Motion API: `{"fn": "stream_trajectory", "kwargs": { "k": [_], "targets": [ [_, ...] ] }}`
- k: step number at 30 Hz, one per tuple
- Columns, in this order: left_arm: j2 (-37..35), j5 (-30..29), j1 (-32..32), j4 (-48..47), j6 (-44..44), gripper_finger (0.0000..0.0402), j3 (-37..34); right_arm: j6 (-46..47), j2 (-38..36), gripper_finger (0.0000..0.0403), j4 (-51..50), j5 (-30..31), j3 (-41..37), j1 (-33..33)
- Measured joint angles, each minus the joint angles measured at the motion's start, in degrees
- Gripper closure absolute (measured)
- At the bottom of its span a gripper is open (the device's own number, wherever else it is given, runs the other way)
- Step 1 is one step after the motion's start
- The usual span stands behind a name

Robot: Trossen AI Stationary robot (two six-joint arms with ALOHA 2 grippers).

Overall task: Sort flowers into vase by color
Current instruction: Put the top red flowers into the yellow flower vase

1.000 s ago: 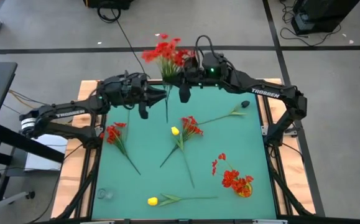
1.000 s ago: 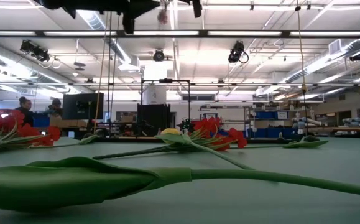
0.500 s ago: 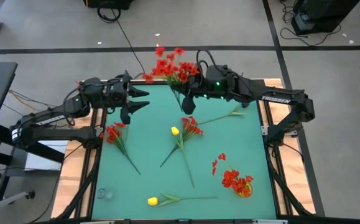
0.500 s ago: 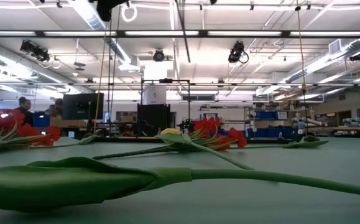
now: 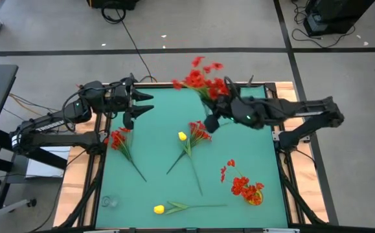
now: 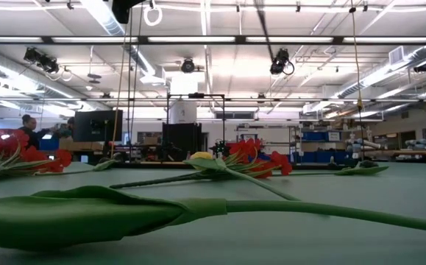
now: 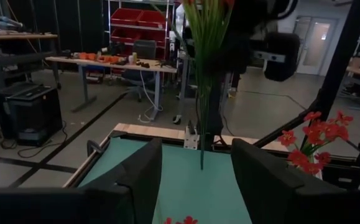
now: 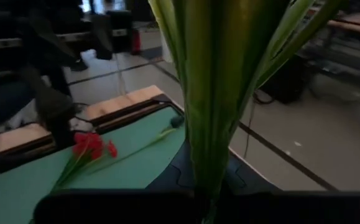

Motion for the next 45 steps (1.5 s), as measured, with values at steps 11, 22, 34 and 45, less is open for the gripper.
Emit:
{"fn": "stream_trajectory", "kwargs": {
  "k": [11,22,34,45],
  "targets": [
    [0.0,0.0,0.0,0.0,-0.1,0.0203,0.0,5.3,-17.2,0.0388,-3.8,10.8,-13.9,14.1],
    [0.0,0.0,0.0,0.0,-0.1,0.0202,0.0,20.9,-33.2,0.0389,-19.9,7.7,-22.6,38.3],
    [0.0,0.0,0.0,0.0,-0.6,0.0202,0.0,7.3,-40.2,0.0389,16.0,4.4,-44.3,61.3],
    [0.0,0.0,0.0,0.0,-0.6,0.0202,0.0,1.9,-38.2,0.0389,25.4,9.3,-50.5,64.5]
  ]
}}
